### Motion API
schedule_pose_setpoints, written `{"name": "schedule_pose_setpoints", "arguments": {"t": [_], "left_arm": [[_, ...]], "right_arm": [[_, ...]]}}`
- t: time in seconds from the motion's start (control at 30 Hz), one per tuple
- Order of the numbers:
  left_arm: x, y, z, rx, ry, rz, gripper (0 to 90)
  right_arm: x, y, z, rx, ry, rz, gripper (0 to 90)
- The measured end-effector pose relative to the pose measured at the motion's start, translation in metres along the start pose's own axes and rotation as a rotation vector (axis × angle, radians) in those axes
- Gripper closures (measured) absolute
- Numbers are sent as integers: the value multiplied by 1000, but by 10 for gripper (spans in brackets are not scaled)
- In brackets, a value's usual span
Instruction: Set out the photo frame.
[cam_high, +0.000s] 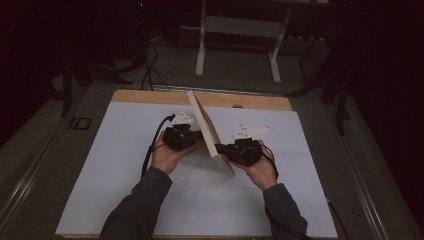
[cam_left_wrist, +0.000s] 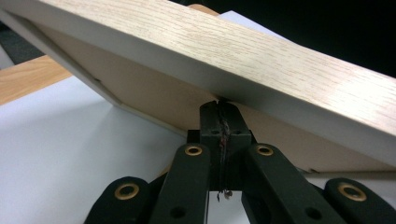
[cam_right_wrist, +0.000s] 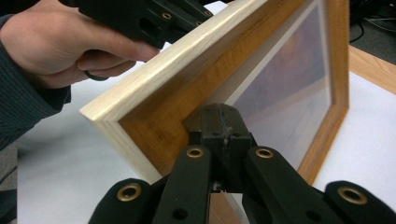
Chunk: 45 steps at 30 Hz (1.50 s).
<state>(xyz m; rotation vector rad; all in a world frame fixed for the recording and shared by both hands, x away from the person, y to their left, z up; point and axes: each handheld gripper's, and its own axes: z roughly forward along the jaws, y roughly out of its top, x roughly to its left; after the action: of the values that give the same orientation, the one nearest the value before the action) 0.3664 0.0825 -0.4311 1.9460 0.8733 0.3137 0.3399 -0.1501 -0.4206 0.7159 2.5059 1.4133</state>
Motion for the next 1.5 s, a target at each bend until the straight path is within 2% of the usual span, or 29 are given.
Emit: {"name": "schedule_pose_setpoints", "arguments": {"t": [0.4,0.57,0.93,1.17,1.3,1.37,1.5], "left_arm": [[7,2,3,-12,-21,4,900],[9,5,5,0,-26,13,900],[21,6,11,-12,-90,-14,900],[25,5,13,-22,-114,-26,900],[26,5,13,-20,-112,-35,900],[26,6,12,-9,-85,-51,900],[28,6,8,-9,-58,-74,869]], "right_arm": [[5,5,6,3,6,-14,898],[7,8,10,3,10,-16,898],[12,14,20,-2,25,-9,898],[13,15,24,-5,22,-3,898],[13,15,24,-6,20,-5,897],[13,15,24,-7,22,-9,895],[11,14,22,3,19,-12,871]]}}
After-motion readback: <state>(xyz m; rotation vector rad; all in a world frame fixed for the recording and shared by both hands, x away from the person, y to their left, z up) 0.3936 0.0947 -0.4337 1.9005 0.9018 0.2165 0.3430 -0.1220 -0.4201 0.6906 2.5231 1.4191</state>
